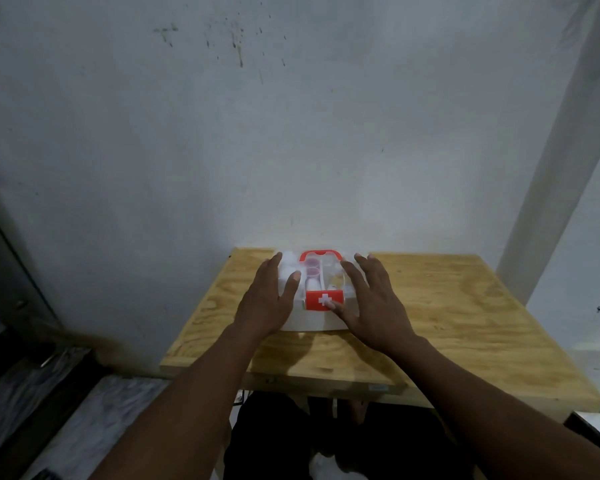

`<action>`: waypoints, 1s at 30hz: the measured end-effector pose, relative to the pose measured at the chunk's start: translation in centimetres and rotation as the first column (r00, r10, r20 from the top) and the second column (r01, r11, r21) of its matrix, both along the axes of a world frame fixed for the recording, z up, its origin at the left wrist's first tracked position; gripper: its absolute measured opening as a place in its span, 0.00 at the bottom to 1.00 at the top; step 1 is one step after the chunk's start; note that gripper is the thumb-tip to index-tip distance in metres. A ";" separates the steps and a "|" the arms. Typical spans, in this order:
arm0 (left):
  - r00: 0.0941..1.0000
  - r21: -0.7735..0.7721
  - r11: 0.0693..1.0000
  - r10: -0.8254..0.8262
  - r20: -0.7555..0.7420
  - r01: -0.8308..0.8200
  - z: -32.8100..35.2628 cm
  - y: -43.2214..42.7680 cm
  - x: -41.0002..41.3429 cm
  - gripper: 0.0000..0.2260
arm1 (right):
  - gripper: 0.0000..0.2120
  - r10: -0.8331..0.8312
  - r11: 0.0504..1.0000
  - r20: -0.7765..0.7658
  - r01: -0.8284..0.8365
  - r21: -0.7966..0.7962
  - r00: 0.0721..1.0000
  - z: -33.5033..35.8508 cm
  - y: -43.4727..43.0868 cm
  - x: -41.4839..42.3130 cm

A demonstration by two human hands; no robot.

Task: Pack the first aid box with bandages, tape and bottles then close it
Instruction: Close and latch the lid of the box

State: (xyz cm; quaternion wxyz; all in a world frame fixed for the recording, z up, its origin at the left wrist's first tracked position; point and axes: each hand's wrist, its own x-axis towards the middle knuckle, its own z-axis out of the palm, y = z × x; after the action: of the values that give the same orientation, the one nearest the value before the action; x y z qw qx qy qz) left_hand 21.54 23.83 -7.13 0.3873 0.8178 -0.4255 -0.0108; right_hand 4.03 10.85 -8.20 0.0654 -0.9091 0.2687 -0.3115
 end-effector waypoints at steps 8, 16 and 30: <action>0.999 0.018 1.000 0.018 0.032 -0.019 -0.5 0.2 0.1 0.36 | 0.37 -0.028 0.998 0.010 0.028 -0.058 1.000 -0.6 -0.3 0.4; 0.994 -0.098 0.995 0.004 -0.108 -0.014 -0.6 -0.3 -0.3 0.36 | 0.39 0.049 0.998 0.108 -0.053 0.034 0.993 -0.8 -0.6 0.2; 0.678 -0.366 0.861 -0.035 -0.734 -0.352 -1.8 -2.0 -2.9 0.53 | 0.31 -0.338 0.561 0.515 -0.271 0.782 0.788 -0.2 -0.5 2.6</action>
State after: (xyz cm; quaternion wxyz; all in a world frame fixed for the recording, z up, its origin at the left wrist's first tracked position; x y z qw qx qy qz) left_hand 18.65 21.84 -8.94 0.7113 0.6594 -0.1529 -0.1891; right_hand 6.68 10.36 -8.37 0.5601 -0.6094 0.3637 -0.4273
